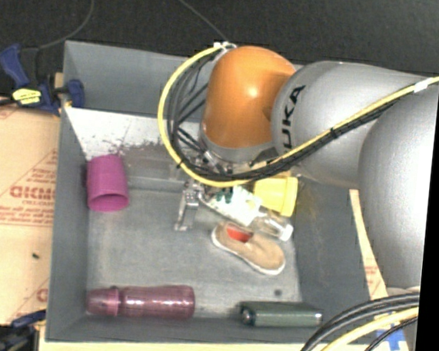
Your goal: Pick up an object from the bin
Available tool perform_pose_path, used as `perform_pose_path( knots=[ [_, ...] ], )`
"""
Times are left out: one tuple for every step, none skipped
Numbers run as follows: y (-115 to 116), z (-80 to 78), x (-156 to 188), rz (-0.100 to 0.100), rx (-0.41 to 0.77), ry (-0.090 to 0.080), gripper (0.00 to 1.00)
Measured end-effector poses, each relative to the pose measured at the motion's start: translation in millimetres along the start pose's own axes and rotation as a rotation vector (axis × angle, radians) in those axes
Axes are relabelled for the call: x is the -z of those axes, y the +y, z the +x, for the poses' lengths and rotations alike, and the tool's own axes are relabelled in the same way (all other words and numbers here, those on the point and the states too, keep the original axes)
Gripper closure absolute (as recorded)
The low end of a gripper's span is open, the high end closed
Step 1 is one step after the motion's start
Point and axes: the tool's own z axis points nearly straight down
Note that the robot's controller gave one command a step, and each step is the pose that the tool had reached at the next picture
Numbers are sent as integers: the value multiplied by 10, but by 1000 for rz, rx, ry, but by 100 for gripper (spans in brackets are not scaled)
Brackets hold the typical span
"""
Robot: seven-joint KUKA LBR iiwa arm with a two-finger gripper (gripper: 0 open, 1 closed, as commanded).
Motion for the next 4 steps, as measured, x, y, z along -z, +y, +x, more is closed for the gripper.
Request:
perform_pose_path(
  knots=[
    [-7, -16, 53, -1, -3, -8, 0],
    [-546, 173, -662, 1, 46, -4, 0],
    [-495, 48, -469, -3, -228, -9, 0],
    [-657, 259, -955, 0, -70, -10, 0]
  ],
)
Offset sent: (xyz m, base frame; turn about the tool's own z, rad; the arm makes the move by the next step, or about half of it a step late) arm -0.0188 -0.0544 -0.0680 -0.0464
